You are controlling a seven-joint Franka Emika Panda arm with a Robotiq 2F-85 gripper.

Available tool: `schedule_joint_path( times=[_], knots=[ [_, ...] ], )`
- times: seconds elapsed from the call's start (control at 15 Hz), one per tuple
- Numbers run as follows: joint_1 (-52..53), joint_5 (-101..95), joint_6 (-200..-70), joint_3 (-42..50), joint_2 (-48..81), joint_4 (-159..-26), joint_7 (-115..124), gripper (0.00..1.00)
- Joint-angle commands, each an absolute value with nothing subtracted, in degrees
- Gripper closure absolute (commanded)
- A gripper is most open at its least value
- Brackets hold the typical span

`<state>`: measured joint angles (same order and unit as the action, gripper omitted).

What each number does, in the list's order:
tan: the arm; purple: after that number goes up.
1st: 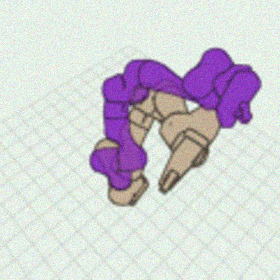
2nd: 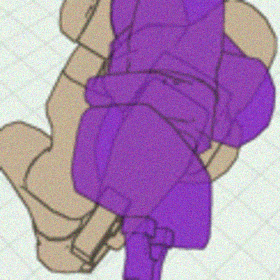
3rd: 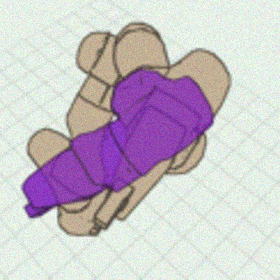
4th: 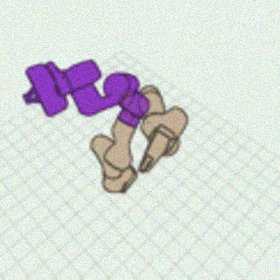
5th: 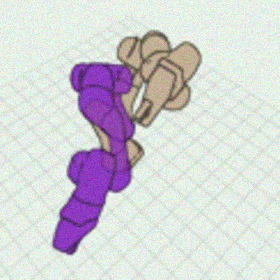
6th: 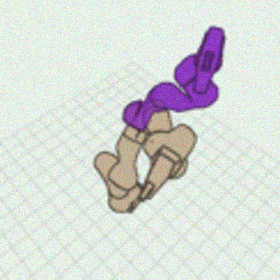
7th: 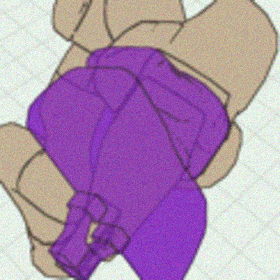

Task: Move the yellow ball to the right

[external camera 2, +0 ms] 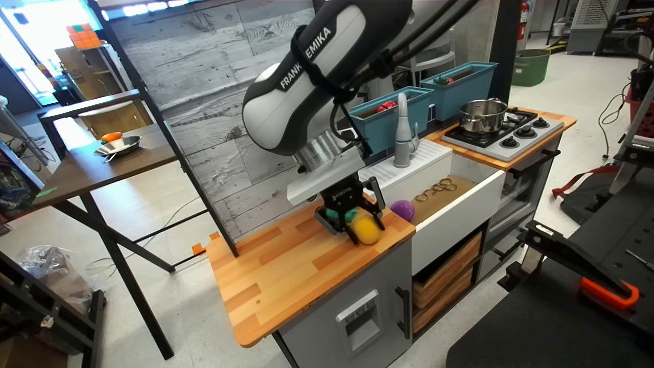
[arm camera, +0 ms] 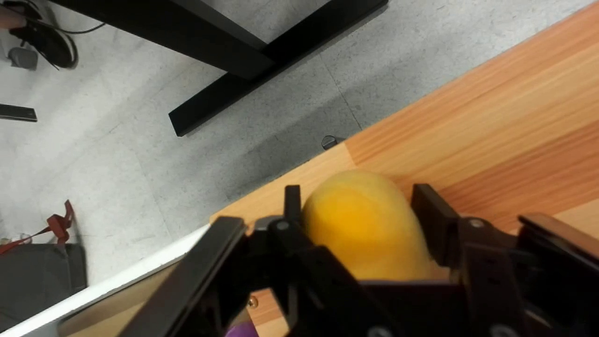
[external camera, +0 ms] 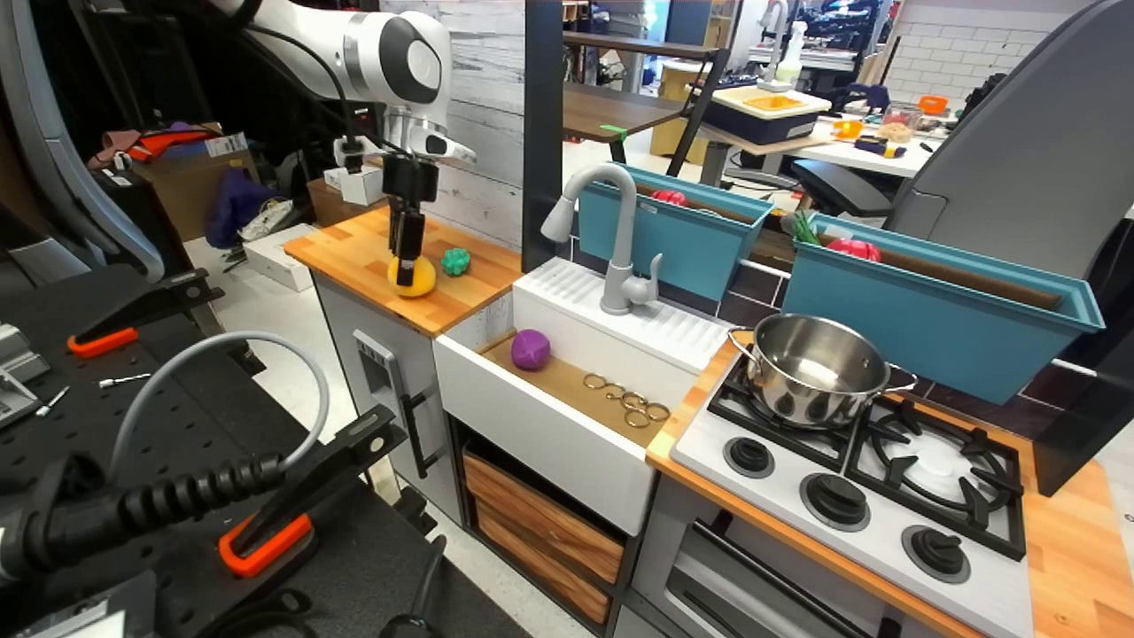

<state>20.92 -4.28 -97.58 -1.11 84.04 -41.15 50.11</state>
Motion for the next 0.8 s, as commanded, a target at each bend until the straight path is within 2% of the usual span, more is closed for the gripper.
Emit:
schedule_joint_path(
  times=[0.0, 0.13, 0.73],
  knots=[
    [20.2, -2.7, -94.1, -2.6, 83.7, -40.6, 48.8, 0.06],
    [20.1, -2.3, -92.9, -3.1, 82.5, -41.2, 47.6, 0.0],
    [21.9, -2.1, -100.9, -5.0, 68.8, -46.0, 43.8, 0.0]
  ],
)
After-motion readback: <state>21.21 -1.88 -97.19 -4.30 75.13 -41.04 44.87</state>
